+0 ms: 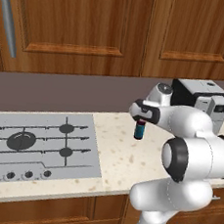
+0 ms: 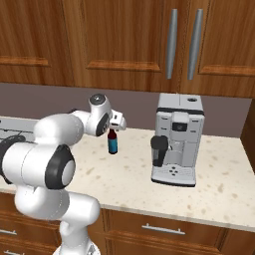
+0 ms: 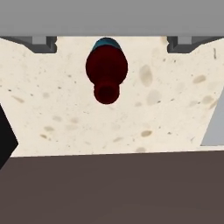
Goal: Move the drinks to the dining counter.
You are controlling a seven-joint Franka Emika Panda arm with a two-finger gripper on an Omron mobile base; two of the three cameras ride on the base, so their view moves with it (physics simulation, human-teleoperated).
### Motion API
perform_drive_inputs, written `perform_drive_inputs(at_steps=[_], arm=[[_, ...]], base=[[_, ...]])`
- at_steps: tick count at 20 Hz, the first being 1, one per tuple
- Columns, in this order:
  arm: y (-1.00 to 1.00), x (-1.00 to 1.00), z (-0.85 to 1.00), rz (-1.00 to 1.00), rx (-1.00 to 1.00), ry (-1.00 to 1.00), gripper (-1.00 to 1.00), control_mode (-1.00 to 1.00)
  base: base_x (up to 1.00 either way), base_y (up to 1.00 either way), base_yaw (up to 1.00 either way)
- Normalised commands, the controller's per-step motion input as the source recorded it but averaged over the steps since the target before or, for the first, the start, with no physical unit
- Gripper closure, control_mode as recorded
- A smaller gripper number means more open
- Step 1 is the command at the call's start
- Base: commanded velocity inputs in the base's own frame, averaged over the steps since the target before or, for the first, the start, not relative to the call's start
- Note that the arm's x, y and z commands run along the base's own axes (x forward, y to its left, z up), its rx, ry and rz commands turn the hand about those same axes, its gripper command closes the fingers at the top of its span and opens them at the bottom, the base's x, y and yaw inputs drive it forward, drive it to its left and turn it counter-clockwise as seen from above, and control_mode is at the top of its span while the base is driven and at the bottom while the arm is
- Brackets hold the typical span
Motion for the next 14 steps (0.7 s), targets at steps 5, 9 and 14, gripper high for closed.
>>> perform_drive_inputs(at_steps=[5, 9, 14], arm=[[0.00, 0.06, -0.07, 0.00, 0.00, 0.00, -1.00, -1.00], [0.00, 0.15, -0.02, 0.00, 0.00, 0.00, -1.00, -1.00], [0.00, 0.21, 0.00, 0.00, 0.00, 0.00, -1.00, -1.00]], base=[[0.00, 0.00, 0.00], [0.00, 0.00, 0.00], [0.00, 0.00, 0.00]])
